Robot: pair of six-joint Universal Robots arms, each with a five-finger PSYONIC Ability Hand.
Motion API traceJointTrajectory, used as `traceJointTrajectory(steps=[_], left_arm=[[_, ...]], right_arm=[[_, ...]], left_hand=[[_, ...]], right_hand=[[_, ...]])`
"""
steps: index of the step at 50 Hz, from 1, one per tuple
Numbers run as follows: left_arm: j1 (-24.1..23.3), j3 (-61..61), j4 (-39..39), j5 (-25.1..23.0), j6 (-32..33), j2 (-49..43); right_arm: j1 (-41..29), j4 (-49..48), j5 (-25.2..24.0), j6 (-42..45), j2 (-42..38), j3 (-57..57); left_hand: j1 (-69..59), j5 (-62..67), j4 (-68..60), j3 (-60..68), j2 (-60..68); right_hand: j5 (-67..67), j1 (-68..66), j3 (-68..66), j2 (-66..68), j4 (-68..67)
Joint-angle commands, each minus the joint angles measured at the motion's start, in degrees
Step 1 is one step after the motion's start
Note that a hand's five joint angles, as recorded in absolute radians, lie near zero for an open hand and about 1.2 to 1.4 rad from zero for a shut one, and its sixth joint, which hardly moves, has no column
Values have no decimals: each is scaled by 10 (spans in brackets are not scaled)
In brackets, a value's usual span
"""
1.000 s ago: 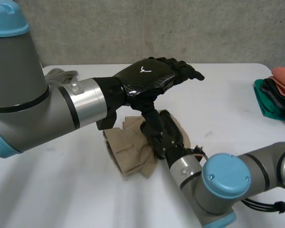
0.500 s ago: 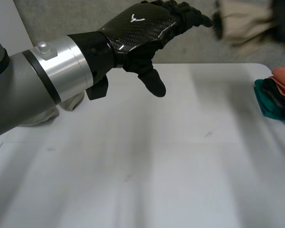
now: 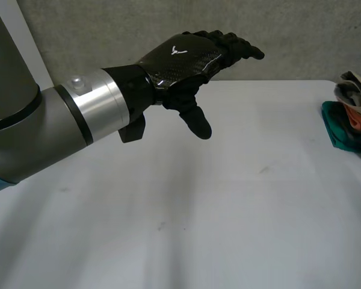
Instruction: Fold the laundry.
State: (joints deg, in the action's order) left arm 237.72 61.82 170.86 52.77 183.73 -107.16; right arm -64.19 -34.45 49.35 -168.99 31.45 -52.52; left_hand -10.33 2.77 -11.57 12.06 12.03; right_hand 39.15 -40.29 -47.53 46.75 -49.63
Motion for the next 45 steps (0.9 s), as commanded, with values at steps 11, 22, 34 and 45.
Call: traceJointTrajectory(steps=[11,22,34,45], left_arm=[[-31,-4,0,6,0,6],[-31,-2,3,16,-1,6],[-13,-28,100,289,20,41],[171,-12,112,407,310,-69]], right_arm=[[45,174,0,33,254,-137],[117,373,200,260,328,-80],[-82,69,197,144,475,-211],[-335,30,147,146,533,-448]], left_hand=[[-9,-16,3,-8,-8],[-7,-17,5,-10,-10],[-4,-21,9,-13,-13],[-6,-19,7,-12,-11]], right_hand=[[-392,303,375,-368,396],[-392,303,375,-368,396],[-392,303,375,-368,396],[-392,303,375,-368,396]])
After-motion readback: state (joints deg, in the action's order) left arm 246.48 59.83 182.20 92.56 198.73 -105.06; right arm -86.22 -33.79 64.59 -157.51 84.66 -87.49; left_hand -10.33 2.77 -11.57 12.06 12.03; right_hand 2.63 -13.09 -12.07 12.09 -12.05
